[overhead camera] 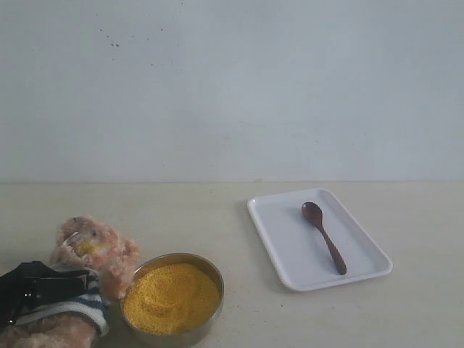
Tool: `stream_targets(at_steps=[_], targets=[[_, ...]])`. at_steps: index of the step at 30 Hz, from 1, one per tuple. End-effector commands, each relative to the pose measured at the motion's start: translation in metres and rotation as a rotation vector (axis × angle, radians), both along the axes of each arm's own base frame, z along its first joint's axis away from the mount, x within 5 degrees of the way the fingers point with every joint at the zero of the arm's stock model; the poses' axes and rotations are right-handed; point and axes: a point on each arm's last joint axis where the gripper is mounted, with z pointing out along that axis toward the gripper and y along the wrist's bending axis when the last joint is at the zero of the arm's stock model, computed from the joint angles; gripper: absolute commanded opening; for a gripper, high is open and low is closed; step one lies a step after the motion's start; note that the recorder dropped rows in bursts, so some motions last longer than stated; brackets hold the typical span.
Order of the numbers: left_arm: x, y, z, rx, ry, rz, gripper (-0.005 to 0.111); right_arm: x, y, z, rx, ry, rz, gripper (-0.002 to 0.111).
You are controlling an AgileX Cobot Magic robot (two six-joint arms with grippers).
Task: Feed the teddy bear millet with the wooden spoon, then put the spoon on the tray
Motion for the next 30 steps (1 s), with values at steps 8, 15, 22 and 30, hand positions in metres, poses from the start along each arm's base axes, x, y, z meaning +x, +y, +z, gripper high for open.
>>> stream_targets(at_steps=[8,15,22,30], targets=[[0.001,0.0,0.002,-0.004,0.003,0.011,0.086,0.0,0.0,0.001,0.007,-0.008,-0.001,0.0],[0.002,0.0,0.026,0.02,-0.078,0.011,0.086,0.0,0.0,0.001,0.007,-0.008,-0.001,0.0],[0.003,0.007,0.065,0.169,-0.202,0.039,0.086,0.0,0.0,0.001,0.007,-0.008,-0.001,0.0],[-0.013,0.024,0.103,0.546,-0.302,0.047,0.086,0.0,0.0,0.001,0.007,-0.008,-0.001,0.0]])
